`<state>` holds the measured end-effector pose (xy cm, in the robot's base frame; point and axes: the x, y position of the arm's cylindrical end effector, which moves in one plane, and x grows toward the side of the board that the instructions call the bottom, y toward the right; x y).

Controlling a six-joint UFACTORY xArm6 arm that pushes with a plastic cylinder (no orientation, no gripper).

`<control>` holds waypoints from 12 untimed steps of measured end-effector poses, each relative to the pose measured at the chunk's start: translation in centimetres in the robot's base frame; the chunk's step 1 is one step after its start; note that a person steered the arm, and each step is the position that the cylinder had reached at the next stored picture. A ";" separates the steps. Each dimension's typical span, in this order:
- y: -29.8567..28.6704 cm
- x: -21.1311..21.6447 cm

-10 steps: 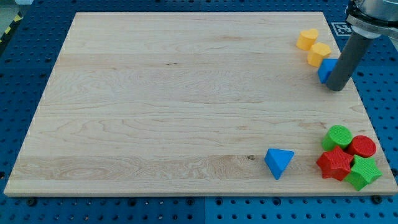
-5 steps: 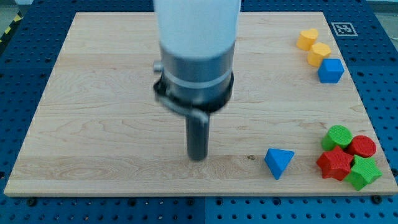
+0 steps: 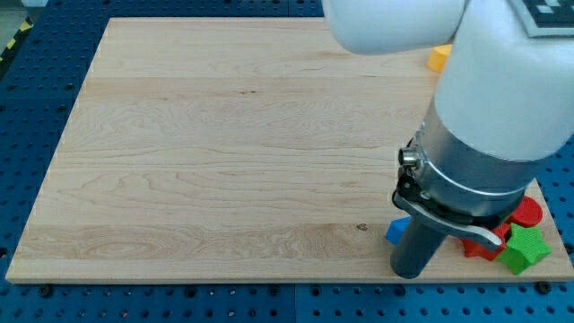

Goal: Move the blue triangle into the blue cube

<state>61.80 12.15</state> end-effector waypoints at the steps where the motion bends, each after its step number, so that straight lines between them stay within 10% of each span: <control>1: 0.7 0.0; 7: 1.3 -11.8; 12: 8.3 -11.0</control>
<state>50.84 20.47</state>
